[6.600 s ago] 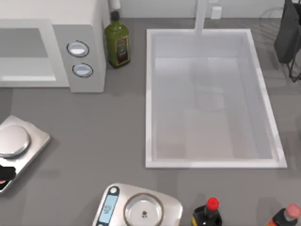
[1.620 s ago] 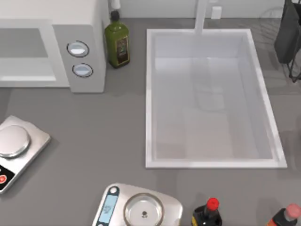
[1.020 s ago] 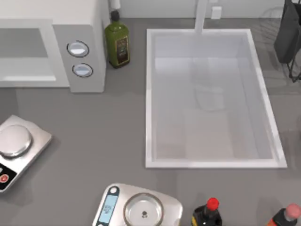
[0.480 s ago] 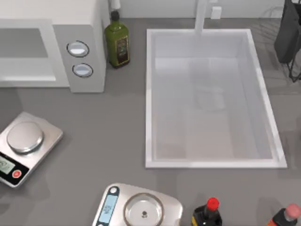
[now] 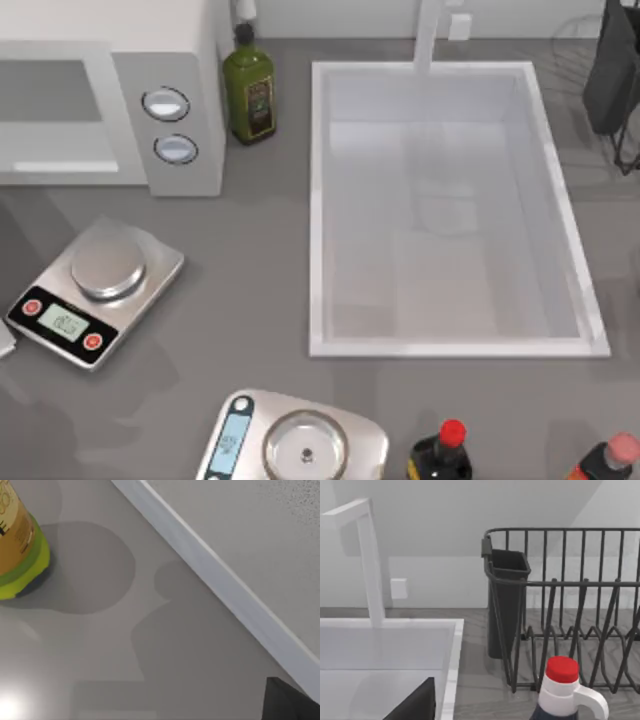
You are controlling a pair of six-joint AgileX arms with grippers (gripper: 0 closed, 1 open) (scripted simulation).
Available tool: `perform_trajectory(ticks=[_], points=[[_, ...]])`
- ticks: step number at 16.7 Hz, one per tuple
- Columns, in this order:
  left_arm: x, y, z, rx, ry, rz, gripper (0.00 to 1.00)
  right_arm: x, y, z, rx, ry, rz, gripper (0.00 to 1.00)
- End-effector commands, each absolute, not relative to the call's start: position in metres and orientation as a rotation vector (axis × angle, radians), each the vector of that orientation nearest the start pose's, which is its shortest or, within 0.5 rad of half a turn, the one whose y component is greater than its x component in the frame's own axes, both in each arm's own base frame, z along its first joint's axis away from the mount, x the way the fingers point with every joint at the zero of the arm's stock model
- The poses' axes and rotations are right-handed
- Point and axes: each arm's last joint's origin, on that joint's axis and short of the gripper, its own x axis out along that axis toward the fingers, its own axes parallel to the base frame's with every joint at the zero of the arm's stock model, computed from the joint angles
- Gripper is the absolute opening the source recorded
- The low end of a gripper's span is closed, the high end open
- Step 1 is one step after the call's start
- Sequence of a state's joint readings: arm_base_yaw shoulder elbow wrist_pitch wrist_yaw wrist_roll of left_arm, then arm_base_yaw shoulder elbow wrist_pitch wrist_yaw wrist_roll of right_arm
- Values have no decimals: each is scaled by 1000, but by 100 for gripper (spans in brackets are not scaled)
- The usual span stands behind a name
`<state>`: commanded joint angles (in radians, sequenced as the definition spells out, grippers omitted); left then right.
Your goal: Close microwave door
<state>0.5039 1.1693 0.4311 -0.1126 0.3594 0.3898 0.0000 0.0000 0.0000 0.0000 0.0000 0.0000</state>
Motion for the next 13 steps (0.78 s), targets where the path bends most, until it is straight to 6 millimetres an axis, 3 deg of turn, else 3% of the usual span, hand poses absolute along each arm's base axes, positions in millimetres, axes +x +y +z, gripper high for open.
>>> perform_trajectory(ticks=[8, 13], points=[[191, 82, 153, 16, 773, 9, 0, 106, -1, 160, 0, 0, 0, 100], [196, 36, 153, 23, 793, -5, 0, 106, -1, 160, 0, 0, 0, 100]])
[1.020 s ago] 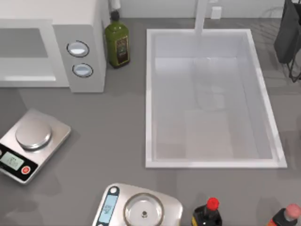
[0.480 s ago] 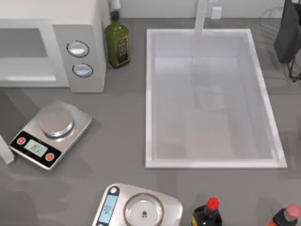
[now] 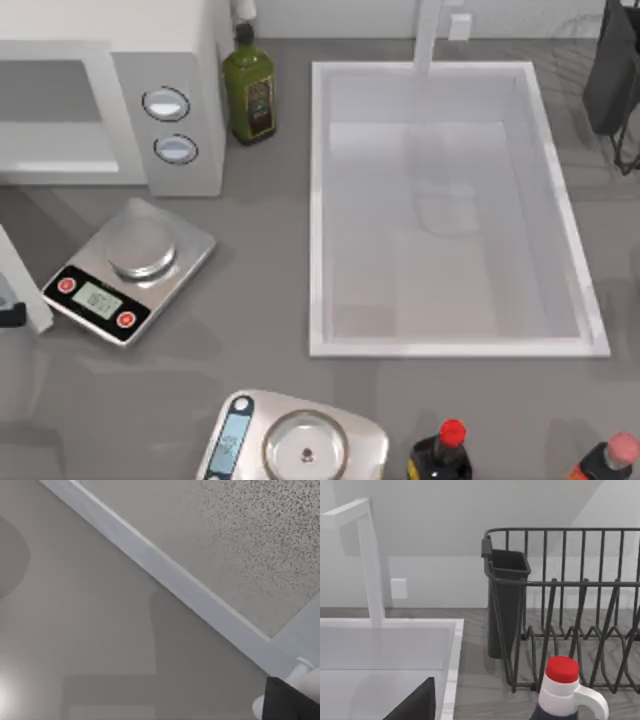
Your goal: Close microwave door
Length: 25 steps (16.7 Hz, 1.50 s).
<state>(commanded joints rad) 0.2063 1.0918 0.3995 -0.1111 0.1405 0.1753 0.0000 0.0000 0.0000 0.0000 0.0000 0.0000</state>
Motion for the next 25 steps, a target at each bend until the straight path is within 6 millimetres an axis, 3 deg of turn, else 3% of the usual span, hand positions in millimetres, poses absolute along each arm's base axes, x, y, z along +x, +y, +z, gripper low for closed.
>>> perform_trajectory(ticks=[5, 13, 17, 22, 25], points=[[189, -7, 153, 24, 771, -3, 0, 106, -1, 160, 0, 0, 0, 100], [191, -11, 155, 17, 761, 5, 0, 106, -1, 160, 0, 0, 0, 100], [221, -12, 159, 17, 760, 5, 0, 106, -1, 160, 0, 0, 0, 100], [272, -13, 146, 18, 779, 5, 0, 106, -1, 160, 0, 0, 0, 100], [287, -13, 144, 17, 765, 5, 0, 106, -1, 160, 0, 0, 0, 100]])
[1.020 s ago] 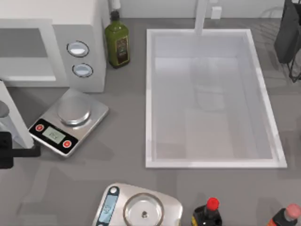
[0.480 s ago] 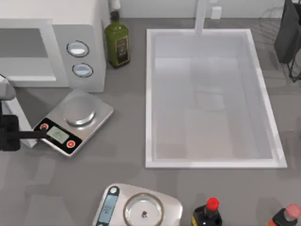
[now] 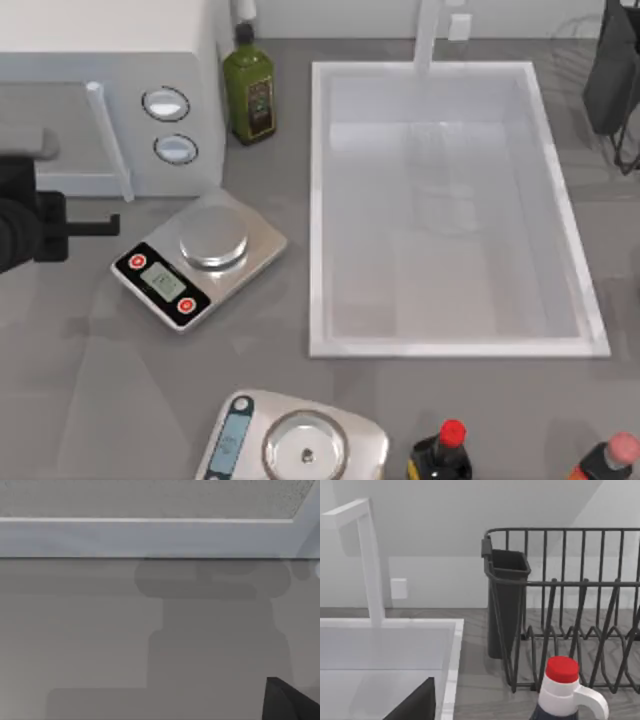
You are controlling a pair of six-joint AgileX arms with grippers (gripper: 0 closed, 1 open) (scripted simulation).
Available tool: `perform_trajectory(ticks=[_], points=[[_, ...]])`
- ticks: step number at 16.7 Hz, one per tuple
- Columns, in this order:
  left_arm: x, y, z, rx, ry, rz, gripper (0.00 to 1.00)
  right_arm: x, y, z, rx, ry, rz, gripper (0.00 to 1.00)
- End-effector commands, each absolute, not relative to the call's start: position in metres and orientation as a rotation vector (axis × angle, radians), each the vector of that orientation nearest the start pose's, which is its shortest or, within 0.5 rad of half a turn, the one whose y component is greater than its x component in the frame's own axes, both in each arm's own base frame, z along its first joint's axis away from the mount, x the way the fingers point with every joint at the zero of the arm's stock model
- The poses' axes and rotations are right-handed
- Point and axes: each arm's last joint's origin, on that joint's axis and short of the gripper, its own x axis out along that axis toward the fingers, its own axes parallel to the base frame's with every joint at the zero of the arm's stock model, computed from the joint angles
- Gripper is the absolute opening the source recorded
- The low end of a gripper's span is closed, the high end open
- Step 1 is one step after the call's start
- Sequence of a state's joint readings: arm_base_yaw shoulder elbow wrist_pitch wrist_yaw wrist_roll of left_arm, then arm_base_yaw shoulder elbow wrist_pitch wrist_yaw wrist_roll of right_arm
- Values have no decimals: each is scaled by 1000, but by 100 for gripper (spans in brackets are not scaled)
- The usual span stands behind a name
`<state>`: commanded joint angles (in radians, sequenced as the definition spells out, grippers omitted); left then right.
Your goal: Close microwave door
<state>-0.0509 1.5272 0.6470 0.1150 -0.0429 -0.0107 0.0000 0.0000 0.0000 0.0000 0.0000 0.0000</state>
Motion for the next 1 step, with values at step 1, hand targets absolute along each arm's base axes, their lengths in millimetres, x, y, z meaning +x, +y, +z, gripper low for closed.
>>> perform_trajectory(ticks=[1], points=[[288, -13, 144, 17, 764, 5, 0, 106, -1, 160, 0, 0, 0, 100]])
